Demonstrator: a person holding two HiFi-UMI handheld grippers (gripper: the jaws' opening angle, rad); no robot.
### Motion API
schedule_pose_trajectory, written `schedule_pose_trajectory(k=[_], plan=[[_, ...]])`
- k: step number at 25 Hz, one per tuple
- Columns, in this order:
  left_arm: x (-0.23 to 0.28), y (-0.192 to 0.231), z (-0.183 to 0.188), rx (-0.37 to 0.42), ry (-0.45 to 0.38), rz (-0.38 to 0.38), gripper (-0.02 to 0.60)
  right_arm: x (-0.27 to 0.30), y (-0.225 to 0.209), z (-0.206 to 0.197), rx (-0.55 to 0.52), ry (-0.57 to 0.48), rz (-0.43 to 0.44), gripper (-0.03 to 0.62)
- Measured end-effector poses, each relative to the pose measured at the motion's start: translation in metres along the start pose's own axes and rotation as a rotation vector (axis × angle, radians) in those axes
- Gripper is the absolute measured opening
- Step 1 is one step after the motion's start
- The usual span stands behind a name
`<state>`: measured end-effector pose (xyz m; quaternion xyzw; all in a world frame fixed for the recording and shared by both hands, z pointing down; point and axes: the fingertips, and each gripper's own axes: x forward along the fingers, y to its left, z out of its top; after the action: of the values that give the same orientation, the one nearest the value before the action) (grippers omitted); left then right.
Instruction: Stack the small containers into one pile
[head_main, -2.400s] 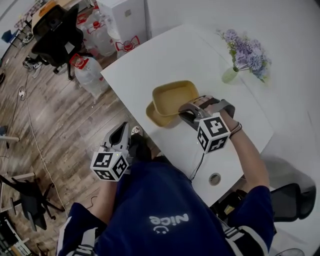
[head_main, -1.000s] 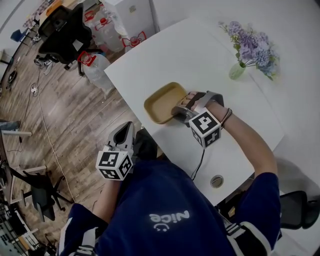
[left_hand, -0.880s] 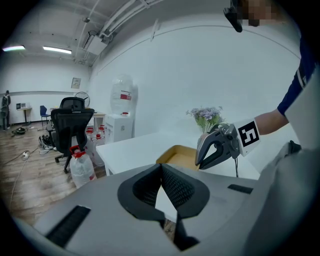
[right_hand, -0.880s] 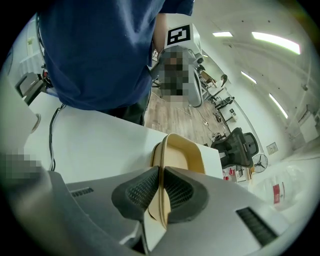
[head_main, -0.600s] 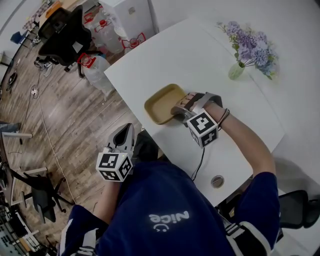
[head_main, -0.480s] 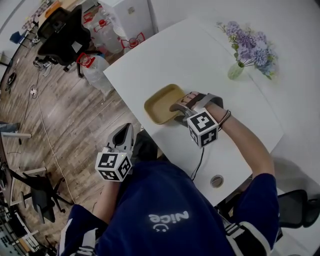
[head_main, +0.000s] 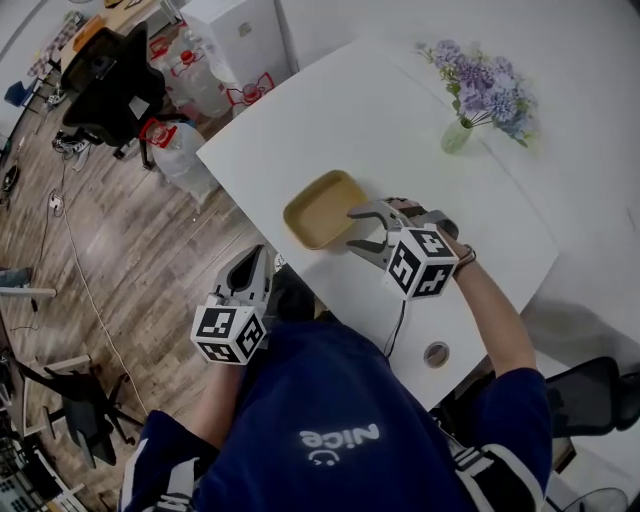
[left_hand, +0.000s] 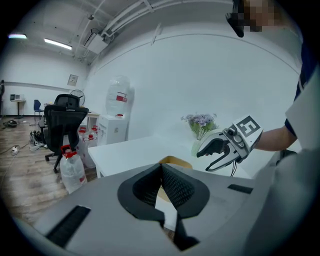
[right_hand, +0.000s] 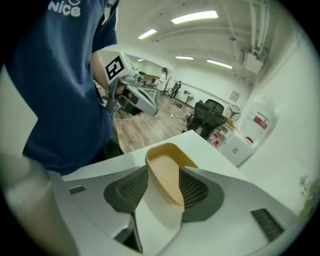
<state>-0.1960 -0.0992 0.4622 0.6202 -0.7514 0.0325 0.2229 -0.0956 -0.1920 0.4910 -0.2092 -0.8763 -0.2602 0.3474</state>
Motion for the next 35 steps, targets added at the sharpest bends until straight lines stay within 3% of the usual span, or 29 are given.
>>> schedule_pose_trajectory(k=[5, 12, 16, 22, 29, 35], plan=[[-0.001, 0.000, 0.015, -0.010, -0.057, -0.042, 0.019, -0.029, -0.016, -0.004, 0.230, -0.073, -0.257, 0.178], [0.009, -0.010, 0.026, 0.055, -0.084, -0.132, 0.020, -0.081, -0.029, -0.018, 0.561, -0.157, -0.622, 0.178], [0.015, -0.015, 0.032, 0.071, -0.097, -0.187, 0.020, -0.103, -0.020, -0.019, 0.681, -0.180, -0.770, 0.178], [0.025, -0.031, 0.039, 0.064, -0.129, -0.258, 0.020, -0.130, 0.011, -0.052, 0.903, -0.200, -0.996, 0.178], [0.020, -0.043, 0.037, 0.077, -0.132, -0.299, 0.019, -0.150, 0.056, -0.059, 1.000, -0.251, -1.190, 0.178], [0.019, -0.048, 0.037, 0.098, -0.150, -0.311, 0.020, -0.159, 0.075, -0.067, 1.036, -0.233, -1.246, 0.178]])
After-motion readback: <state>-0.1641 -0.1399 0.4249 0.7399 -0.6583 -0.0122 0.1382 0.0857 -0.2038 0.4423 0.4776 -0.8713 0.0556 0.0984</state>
